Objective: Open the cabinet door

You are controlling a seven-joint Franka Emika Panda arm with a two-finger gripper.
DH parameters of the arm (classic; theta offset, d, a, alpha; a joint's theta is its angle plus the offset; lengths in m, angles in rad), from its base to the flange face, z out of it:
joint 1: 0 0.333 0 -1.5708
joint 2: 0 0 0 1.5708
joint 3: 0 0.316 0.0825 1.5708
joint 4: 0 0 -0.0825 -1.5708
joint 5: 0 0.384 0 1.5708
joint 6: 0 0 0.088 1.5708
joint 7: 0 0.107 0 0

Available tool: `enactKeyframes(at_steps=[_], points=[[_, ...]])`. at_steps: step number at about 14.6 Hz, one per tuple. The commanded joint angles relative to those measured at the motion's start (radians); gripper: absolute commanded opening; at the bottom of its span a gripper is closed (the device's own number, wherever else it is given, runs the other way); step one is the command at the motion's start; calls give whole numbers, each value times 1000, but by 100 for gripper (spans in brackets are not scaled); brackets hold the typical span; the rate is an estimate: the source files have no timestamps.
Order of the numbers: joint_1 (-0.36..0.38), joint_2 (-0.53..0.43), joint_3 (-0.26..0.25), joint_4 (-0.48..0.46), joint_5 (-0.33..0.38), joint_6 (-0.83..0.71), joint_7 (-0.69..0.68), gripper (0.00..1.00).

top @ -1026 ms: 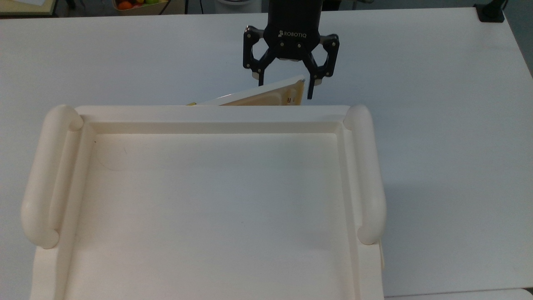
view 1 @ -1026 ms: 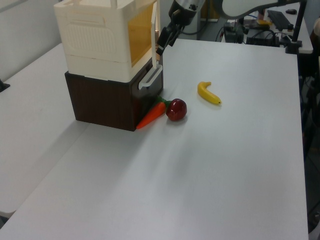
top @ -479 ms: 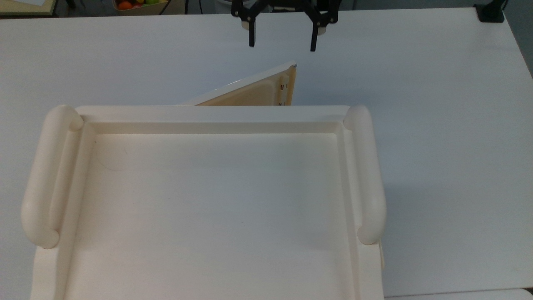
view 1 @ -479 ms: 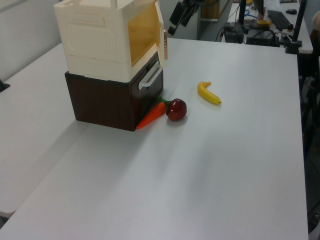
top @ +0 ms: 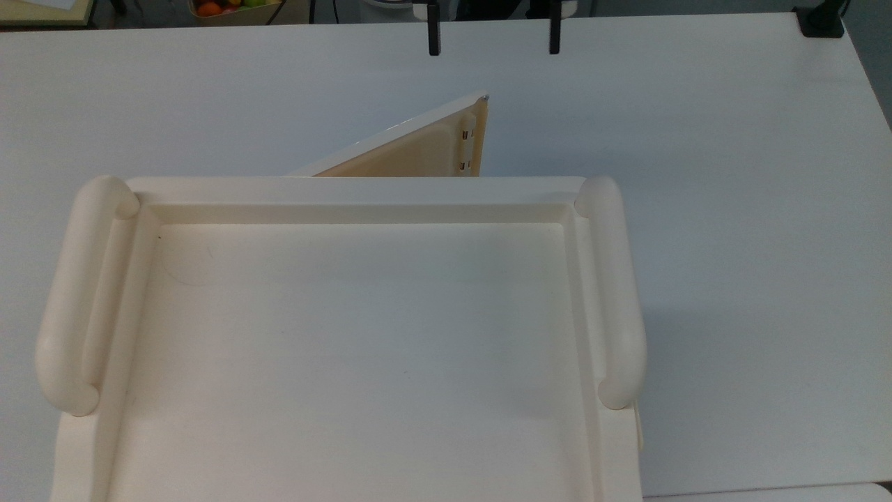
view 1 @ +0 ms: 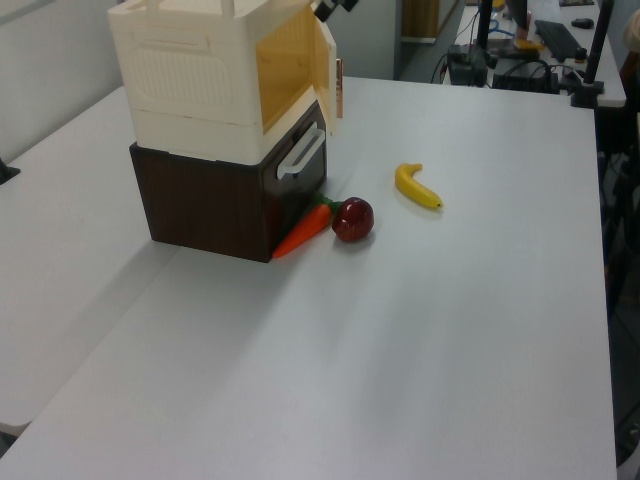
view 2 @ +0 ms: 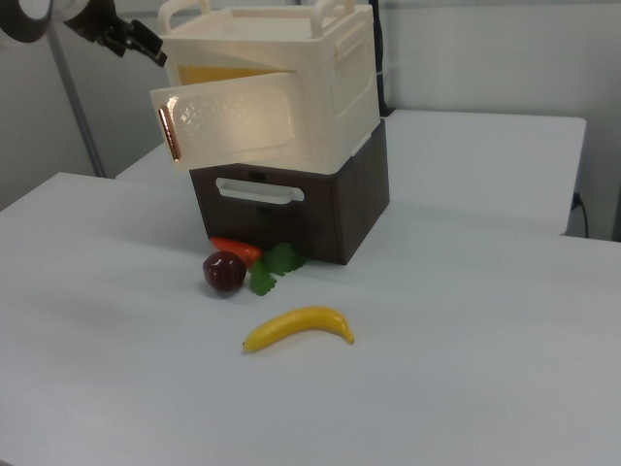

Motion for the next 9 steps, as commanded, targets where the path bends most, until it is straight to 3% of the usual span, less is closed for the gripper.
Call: enactKeyframes(at_steps=[1, 4, 9], points=[[13, 32, -3, -2, 8, 128, -19, 100], [15, 64, -1, -4, 6, 197, -20, 100], [15, 66, -1, -34, 5, 186, -28, 100]])
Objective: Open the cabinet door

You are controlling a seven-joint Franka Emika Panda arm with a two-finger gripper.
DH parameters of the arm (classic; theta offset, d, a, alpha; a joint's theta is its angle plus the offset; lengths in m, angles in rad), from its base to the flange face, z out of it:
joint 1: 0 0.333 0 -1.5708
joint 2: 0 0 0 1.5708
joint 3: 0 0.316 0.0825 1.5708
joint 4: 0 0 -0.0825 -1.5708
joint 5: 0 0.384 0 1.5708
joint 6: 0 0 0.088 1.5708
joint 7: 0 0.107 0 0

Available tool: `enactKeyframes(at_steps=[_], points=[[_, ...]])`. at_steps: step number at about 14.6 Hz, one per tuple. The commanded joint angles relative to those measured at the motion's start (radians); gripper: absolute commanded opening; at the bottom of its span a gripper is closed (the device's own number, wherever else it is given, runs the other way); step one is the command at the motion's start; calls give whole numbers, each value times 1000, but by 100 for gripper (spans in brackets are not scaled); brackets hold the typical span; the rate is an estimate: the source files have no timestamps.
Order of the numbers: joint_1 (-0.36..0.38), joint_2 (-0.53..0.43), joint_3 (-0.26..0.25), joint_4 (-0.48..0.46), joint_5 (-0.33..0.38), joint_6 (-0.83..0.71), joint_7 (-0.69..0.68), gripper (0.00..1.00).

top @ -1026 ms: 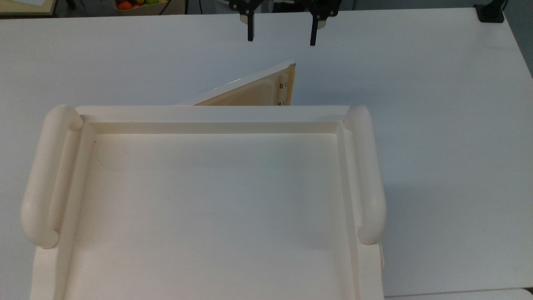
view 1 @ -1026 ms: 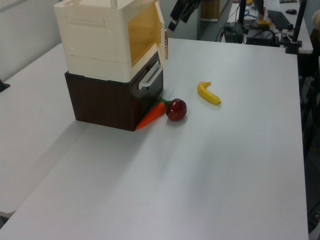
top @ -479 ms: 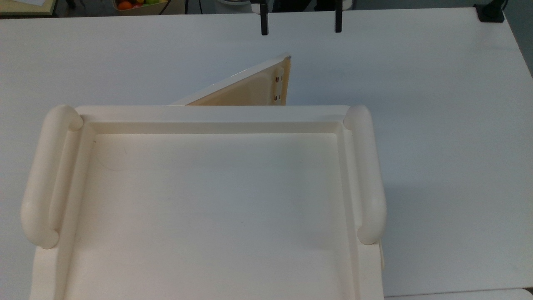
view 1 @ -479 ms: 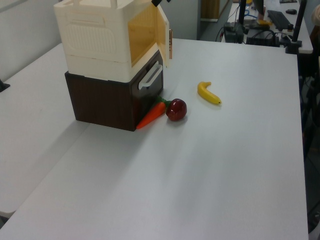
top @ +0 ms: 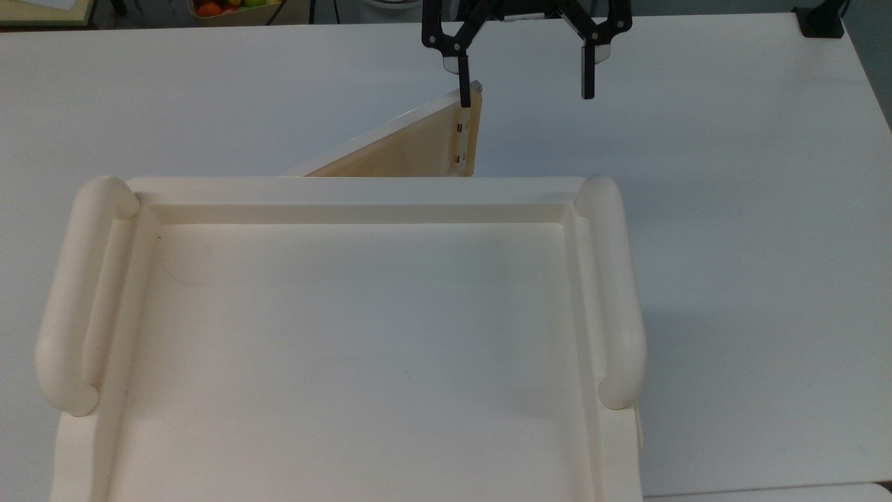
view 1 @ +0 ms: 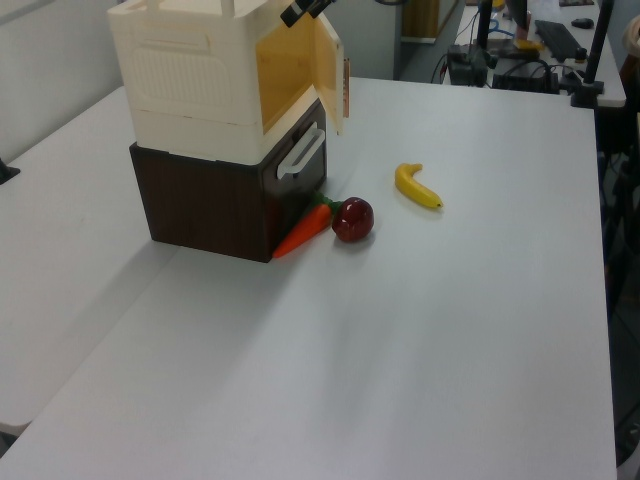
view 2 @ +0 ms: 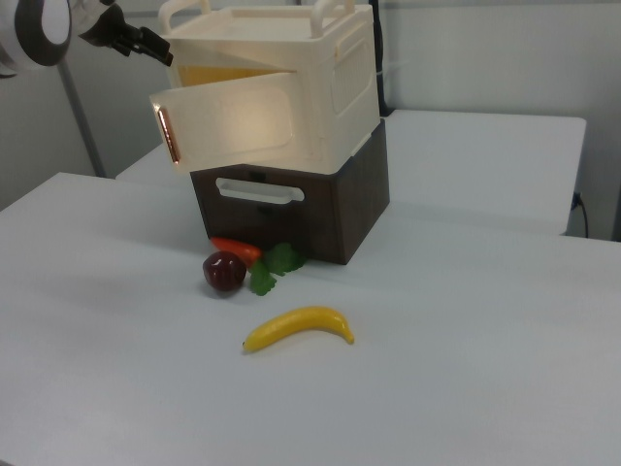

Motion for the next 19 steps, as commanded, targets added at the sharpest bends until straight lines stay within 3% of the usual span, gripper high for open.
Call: enactKeyframes(at_steps=[1, 11, 19], points=[[6, -7, -4, -42, 3, 3, -26, 100], [4, 25, 5, -77, 5, 0, -26, 100], [4, -4, 5, -77, 3, -216, -35, 100]])
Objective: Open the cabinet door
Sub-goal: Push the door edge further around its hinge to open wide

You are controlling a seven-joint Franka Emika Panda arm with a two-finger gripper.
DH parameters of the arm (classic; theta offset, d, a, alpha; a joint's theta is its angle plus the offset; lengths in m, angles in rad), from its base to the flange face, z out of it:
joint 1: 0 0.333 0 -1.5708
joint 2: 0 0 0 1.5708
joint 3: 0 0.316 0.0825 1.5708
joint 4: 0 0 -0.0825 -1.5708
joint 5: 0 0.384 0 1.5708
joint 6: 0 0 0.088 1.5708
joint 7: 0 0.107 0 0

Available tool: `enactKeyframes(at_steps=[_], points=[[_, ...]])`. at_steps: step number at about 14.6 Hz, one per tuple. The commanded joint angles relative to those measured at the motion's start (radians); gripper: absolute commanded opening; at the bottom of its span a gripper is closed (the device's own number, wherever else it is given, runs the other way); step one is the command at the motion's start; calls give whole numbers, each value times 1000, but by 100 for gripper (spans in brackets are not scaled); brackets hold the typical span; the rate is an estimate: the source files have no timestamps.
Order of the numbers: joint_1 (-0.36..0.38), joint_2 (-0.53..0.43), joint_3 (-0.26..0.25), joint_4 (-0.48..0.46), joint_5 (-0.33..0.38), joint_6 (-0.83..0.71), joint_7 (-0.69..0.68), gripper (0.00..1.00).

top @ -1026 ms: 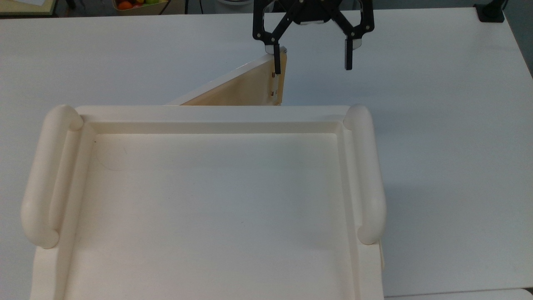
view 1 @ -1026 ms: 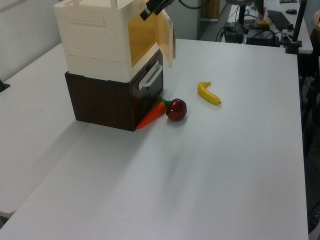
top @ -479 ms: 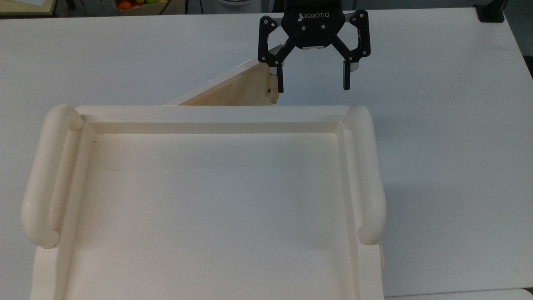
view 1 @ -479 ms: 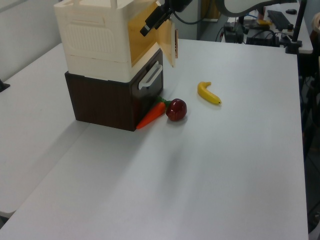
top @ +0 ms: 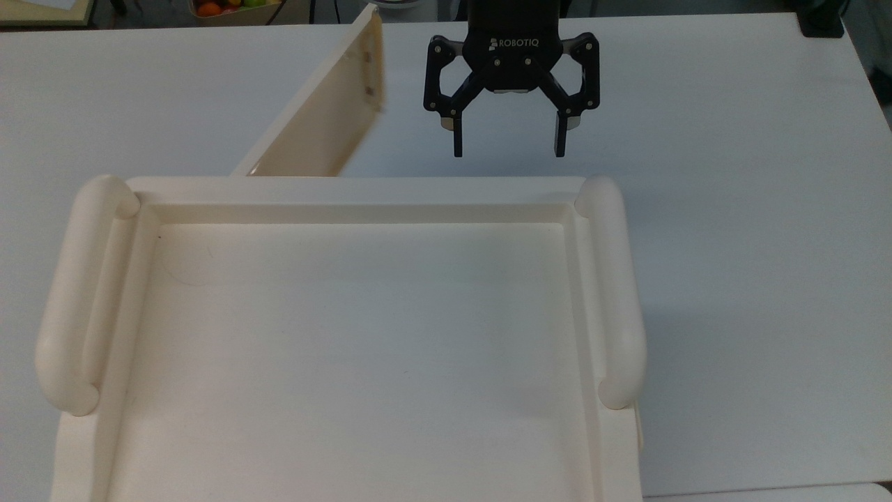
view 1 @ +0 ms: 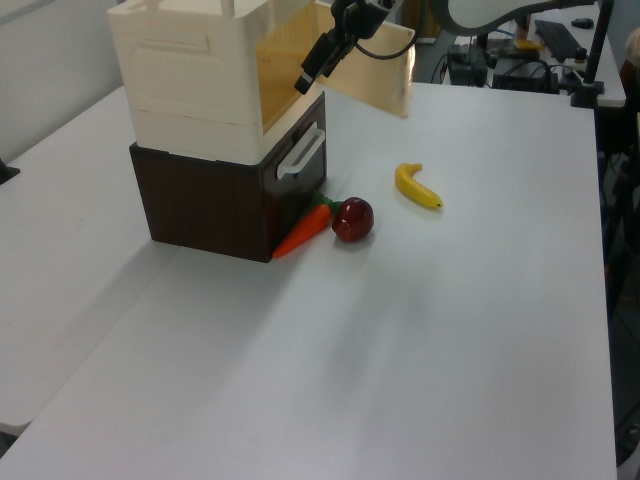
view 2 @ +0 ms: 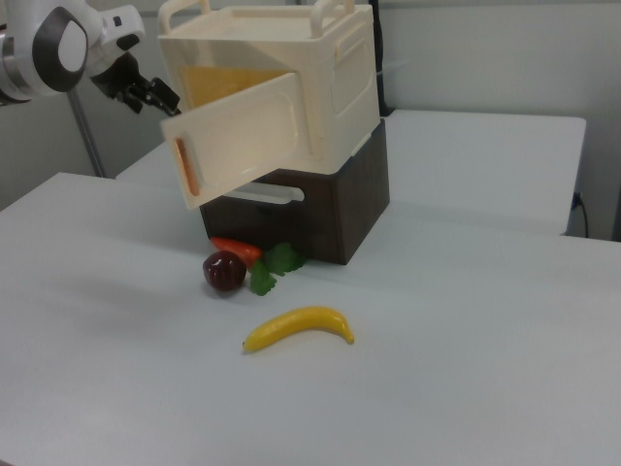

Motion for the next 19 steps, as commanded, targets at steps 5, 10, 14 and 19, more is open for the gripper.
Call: enactKeyframes(at_steps=[5, 10, 14, 19], points=[[-8, -60, -5, -21, 6, -206, -22, 100], [-60, -82, -14, -30, 24, -476, -130, 100], [-123, -95, -16, -52, 70, -605, -238, 100], [-183, -138, -17, -102, 115, -675, -333, 100]])
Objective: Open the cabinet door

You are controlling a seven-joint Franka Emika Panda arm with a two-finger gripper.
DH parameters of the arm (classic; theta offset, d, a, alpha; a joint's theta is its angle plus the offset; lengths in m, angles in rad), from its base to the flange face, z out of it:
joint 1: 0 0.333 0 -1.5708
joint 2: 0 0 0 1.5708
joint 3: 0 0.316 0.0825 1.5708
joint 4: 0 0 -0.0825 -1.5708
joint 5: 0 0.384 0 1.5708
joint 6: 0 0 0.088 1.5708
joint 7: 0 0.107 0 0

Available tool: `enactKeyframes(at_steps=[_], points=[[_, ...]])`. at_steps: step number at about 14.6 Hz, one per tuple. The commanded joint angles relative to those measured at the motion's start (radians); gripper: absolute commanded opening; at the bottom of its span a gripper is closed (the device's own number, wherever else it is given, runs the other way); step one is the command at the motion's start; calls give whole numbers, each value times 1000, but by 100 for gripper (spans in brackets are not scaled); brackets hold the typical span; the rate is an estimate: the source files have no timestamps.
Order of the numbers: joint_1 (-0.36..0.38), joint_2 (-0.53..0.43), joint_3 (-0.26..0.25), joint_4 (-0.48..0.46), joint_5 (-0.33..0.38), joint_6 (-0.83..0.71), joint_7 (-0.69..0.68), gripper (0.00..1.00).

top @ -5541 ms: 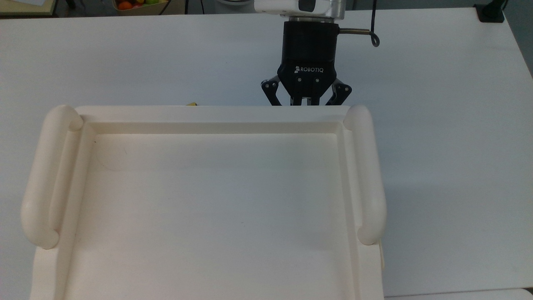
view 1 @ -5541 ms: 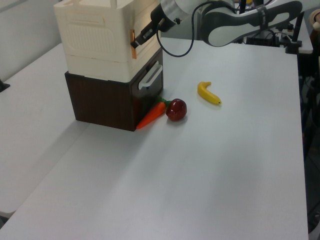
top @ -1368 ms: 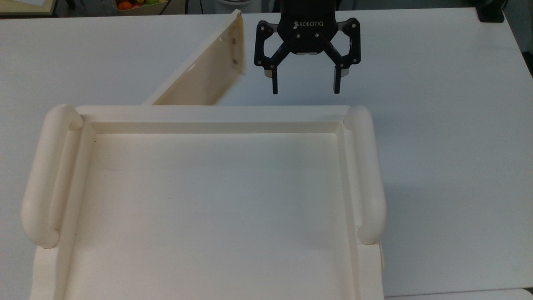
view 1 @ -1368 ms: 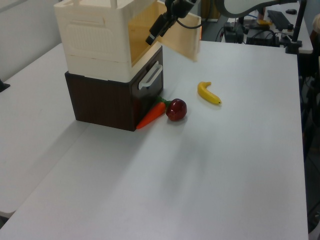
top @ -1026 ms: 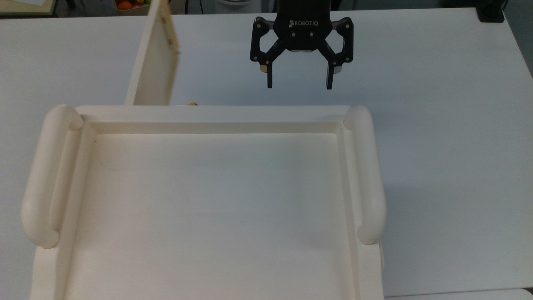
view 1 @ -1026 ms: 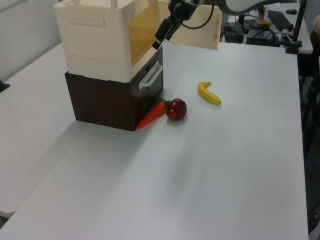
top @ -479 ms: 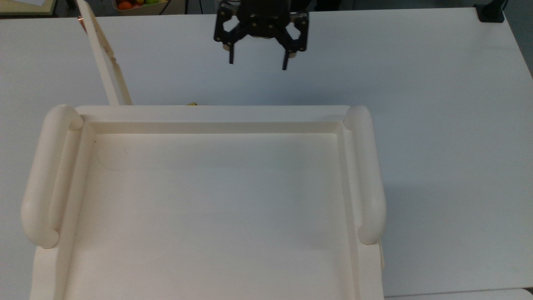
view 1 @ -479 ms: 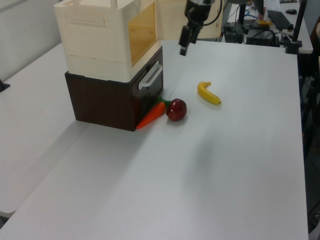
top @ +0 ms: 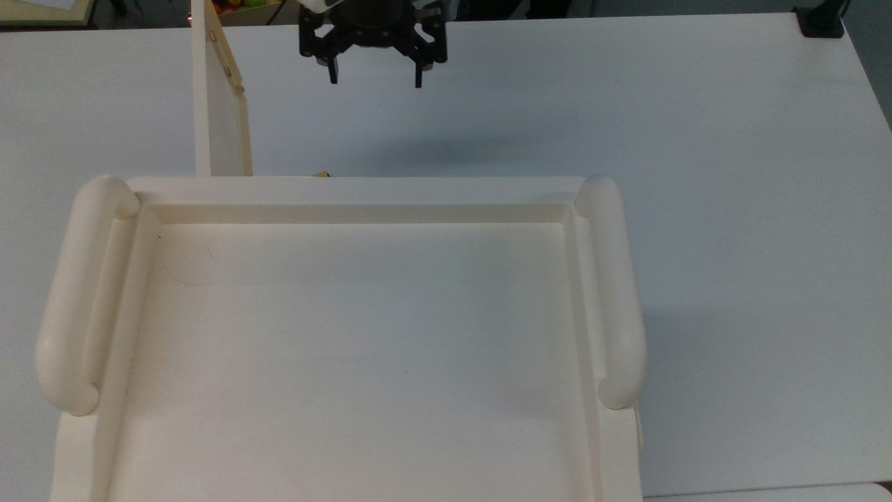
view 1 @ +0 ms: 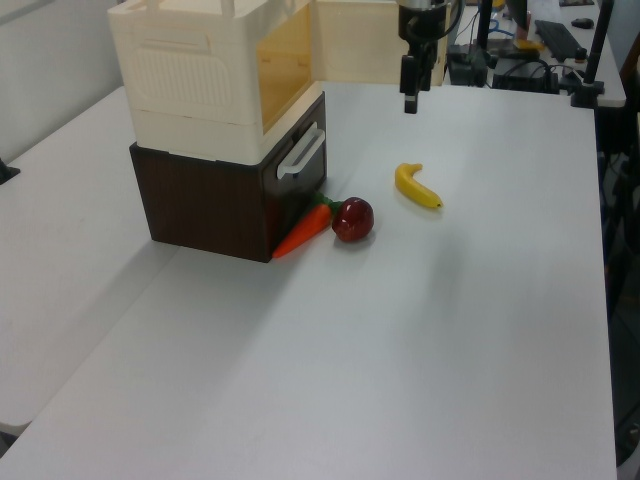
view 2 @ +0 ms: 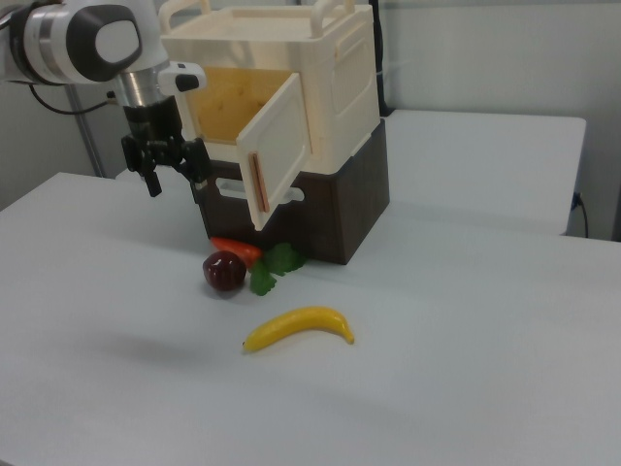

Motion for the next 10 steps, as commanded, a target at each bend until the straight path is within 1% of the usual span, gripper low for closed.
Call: enactKeyframes(at_steps=[1, 6, 8, 9, 10], points=[[-6, -70, -5, -81, 17, -18, -33, 100], [-1, -164, -13, -181, 8, 20, -25, 100], [23, -188, -39, -201, 9, 12, -25, 100], [27, -199, -51, -205, 9, 6, -25, 100], [19, -199, -51, -204, 9, 5, -25, 100]])
